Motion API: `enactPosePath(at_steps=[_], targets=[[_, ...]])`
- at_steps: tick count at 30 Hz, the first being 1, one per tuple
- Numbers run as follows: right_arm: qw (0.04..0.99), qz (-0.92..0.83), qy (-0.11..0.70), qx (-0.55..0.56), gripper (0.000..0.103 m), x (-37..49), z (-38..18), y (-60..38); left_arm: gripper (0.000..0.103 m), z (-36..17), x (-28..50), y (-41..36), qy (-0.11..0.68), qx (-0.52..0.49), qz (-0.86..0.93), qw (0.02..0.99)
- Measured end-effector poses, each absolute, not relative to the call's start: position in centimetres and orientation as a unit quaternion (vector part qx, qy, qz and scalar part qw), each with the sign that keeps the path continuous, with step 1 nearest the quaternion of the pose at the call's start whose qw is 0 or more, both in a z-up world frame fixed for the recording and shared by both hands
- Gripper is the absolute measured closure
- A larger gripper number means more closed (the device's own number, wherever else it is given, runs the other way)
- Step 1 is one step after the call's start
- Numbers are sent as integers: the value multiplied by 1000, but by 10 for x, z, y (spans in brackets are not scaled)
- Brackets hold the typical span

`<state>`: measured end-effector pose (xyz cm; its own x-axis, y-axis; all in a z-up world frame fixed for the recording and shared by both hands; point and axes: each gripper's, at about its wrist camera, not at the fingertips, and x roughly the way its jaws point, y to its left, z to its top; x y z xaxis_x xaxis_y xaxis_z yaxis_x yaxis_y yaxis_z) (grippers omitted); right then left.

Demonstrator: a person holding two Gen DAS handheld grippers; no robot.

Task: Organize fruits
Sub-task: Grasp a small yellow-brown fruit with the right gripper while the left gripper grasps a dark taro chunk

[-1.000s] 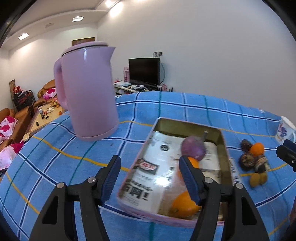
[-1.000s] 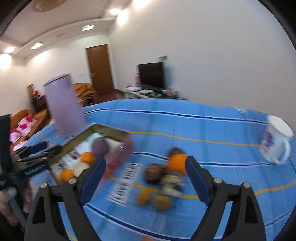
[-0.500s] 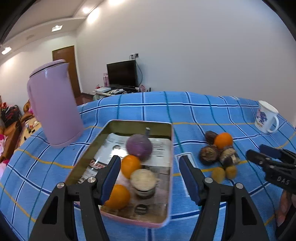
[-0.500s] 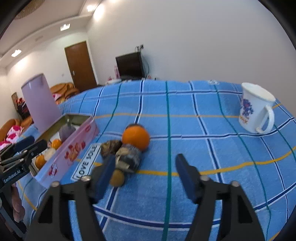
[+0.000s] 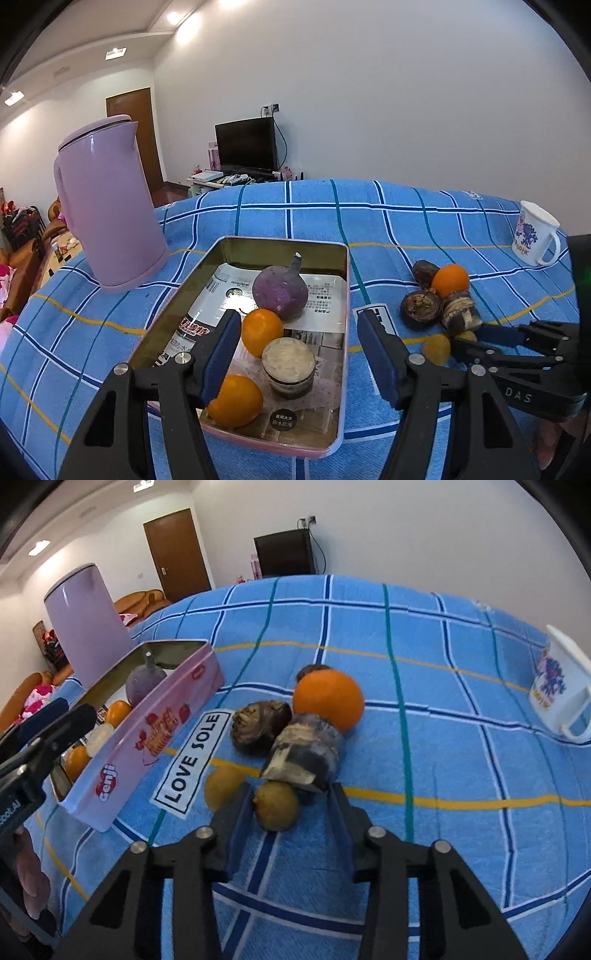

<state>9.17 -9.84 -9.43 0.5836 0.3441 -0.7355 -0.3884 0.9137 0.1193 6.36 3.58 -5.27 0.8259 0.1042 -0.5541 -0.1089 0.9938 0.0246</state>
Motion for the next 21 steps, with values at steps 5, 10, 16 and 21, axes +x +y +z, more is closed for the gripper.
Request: enactPosePath(at_steps=[5,10,16,21], targets=[[884,225,410,-22,75,87,-95,-98,36,-48,67,30,299,-11,39,953],[891,216,398,-27,75,81,-92,-109,36,-45,78,8,302,-5,18,953],[912,159,375,-39,75,85,-82,-143,36,-53,95,-24,315,6,-7,949],[923,109,366,-45,75,93,-80,-171,36,-65,112,-55,344,-2,-42,938]])
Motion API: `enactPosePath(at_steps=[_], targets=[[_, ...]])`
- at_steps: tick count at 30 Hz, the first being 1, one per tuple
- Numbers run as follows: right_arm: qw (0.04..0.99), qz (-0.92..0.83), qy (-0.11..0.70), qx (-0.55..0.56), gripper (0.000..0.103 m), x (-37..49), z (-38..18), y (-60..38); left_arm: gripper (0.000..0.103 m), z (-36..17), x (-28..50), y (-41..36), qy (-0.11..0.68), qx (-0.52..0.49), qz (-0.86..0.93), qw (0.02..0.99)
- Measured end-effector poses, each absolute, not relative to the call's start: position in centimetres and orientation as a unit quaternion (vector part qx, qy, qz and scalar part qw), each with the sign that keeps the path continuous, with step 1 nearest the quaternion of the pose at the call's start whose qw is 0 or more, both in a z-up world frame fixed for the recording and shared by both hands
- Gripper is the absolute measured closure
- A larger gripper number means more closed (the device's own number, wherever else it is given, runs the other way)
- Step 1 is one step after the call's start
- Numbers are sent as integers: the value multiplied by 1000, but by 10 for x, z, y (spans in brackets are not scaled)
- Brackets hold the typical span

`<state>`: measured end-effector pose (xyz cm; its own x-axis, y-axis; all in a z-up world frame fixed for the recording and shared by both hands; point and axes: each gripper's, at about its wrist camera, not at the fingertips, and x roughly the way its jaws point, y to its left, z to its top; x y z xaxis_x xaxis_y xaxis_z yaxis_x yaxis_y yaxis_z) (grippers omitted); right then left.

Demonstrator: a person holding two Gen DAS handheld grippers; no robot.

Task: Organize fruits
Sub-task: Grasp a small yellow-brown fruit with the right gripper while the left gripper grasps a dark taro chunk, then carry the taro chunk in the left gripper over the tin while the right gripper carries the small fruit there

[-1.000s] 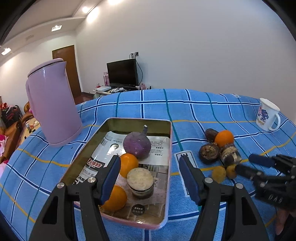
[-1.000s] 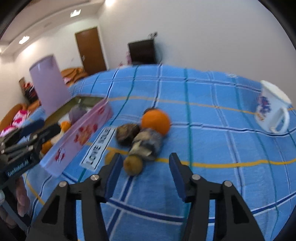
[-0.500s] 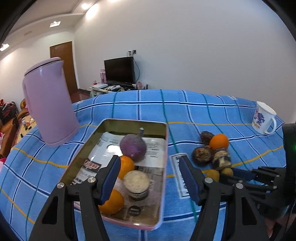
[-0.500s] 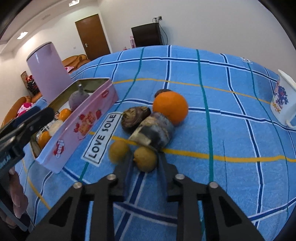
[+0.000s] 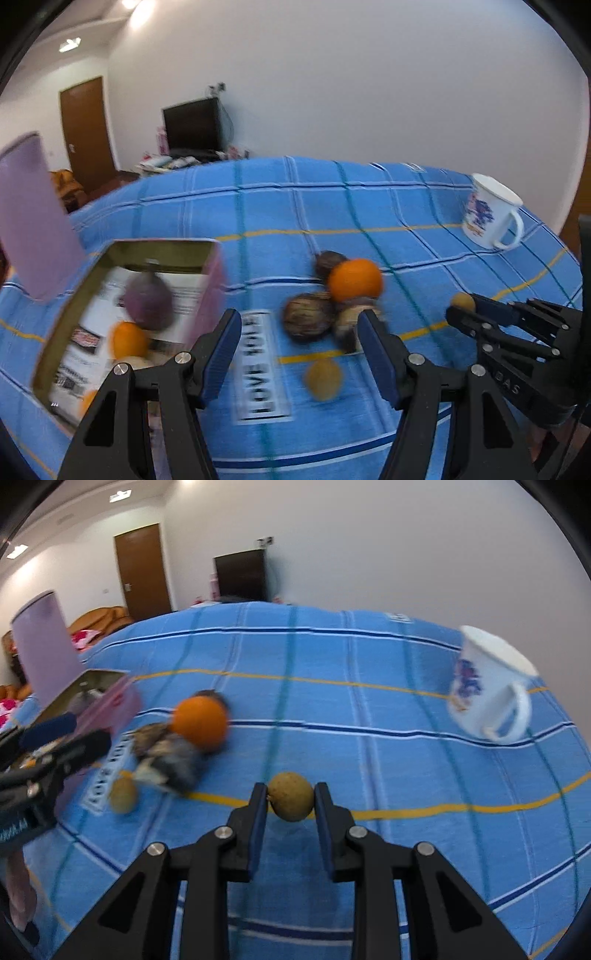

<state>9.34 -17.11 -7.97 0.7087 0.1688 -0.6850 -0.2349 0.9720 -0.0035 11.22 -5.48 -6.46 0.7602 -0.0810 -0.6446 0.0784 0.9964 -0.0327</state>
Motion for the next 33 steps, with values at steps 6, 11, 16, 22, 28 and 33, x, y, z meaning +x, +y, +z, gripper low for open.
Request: enactPosePath(at_steps=[6,11,16,22,28,33], targets=[[924,102,366,-28,75,99,-78,-189,56,-77,127,-90,371,16,-79,925],[922,112,371,-14,75,105,-78,-193,57,-87,139,-93,396,1,-83,914],[918,120,377,-11,75,103,-81,-195,59,-91,144,-95,399,9,-76,914],[911,135,390,-5,75,108,-85,-195,61,-93,143,-96,401,18,-81,912],[921,144,362,-3,75,97,-78,-196,61,-86,133,-101,374,36,-86,923],[926,152,346,0,75,92,-73,-196,61,-81,127,-101,355,41,-82,930]])
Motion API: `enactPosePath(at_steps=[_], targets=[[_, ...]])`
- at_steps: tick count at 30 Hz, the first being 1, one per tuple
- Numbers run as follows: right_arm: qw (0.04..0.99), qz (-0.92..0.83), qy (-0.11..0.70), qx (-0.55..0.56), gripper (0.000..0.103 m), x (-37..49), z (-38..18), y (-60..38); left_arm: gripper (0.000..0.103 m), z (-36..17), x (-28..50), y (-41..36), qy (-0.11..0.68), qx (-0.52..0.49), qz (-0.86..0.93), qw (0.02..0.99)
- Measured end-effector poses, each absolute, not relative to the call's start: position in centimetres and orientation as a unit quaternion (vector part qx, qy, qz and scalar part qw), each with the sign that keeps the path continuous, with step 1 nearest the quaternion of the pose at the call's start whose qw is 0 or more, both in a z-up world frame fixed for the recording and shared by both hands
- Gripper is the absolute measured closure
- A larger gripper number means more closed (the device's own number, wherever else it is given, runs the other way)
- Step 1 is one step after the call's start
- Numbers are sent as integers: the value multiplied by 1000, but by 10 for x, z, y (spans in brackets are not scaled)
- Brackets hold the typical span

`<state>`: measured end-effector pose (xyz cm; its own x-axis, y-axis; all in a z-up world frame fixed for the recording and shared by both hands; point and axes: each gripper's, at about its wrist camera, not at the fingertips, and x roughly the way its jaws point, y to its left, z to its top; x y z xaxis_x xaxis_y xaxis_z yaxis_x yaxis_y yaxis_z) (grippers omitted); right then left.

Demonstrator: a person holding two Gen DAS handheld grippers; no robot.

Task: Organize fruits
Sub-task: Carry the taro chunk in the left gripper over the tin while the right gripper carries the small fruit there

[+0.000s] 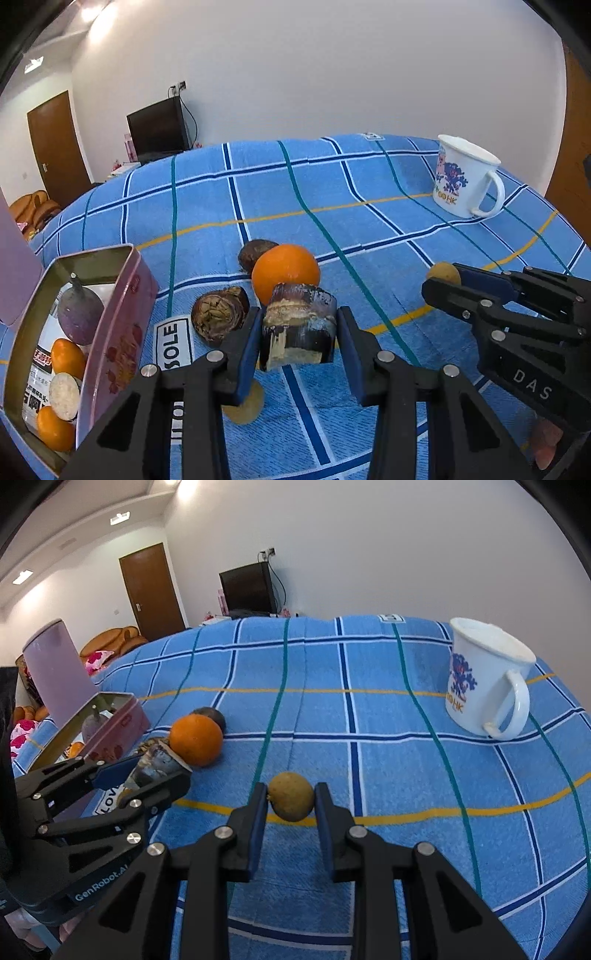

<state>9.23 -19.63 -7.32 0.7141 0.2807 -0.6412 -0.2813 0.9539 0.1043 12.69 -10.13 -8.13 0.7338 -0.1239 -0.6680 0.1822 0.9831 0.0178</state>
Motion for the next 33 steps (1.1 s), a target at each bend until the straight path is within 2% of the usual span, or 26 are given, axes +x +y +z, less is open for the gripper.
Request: enactPosePath(at_steps=[33], targets=[[948,166,273,-6,75,69,-59,-195,61,-64,99,-96,275,37,-65,959]])
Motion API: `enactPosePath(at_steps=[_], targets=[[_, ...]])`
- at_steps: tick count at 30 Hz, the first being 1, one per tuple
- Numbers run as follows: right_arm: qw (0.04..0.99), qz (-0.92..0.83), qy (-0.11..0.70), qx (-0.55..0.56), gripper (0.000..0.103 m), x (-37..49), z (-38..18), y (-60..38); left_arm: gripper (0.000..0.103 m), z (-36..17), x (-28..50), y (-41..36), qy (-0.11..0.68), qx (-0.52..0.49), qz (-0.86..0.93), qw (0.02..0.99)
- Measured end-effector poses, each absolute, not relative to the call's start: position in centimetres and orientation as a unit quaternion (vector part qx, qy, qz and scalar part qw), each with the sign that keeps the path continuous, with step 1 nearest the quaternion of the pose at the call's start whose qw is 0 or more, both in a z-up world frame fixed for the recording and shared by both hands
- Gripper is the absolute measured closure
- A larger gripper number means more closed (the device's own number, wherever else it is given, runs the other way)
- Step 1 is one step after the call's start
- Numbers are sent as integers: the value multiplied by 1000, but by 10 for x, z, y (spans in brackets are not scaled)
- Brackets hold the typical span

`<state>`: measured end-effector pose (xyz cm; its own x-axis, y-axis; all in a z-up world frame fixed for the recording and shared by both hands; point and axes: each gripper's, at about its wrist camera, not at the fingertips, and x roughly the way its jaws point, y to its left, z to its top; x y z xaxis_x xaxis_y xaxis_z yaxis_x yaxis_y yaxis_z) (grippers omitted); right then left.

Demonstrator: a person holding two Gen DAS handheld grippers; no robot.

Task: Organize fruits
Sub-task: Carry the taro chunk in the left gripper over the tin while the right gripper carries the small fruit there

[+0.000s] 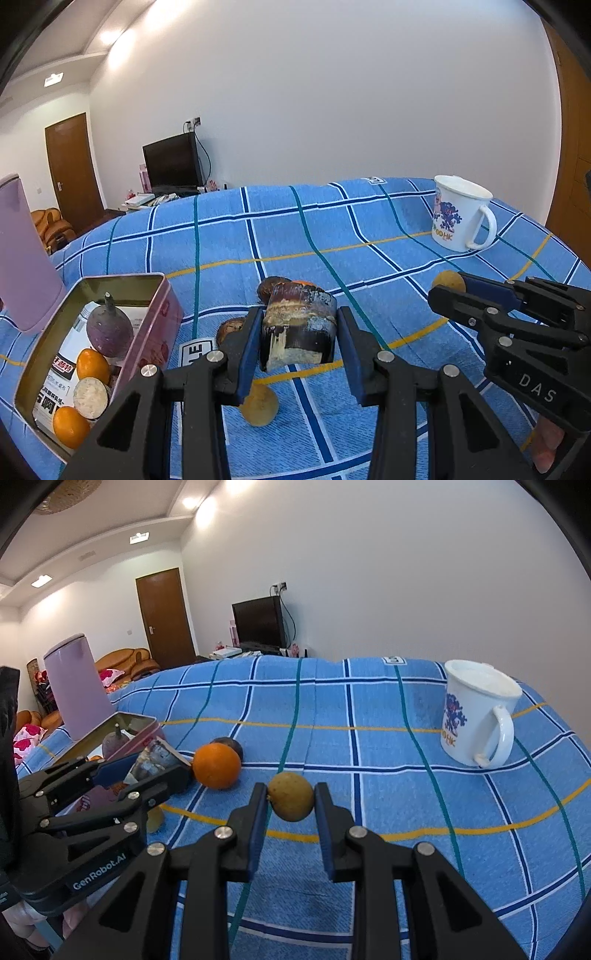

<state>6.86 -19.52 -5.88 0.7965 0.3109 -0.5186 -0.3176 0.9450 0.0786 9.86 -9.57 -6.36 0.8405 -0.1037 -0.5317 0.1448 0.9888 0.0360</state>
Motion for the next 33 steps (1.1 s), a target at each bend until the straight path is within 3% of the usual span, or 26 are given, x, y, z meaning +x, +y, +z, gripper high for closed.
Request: enactPosePath(at_steps=[33], targets=[[964,169,202,-26,74,44,-48,-192,61,-53,73,-96,202,45,-48,977]])
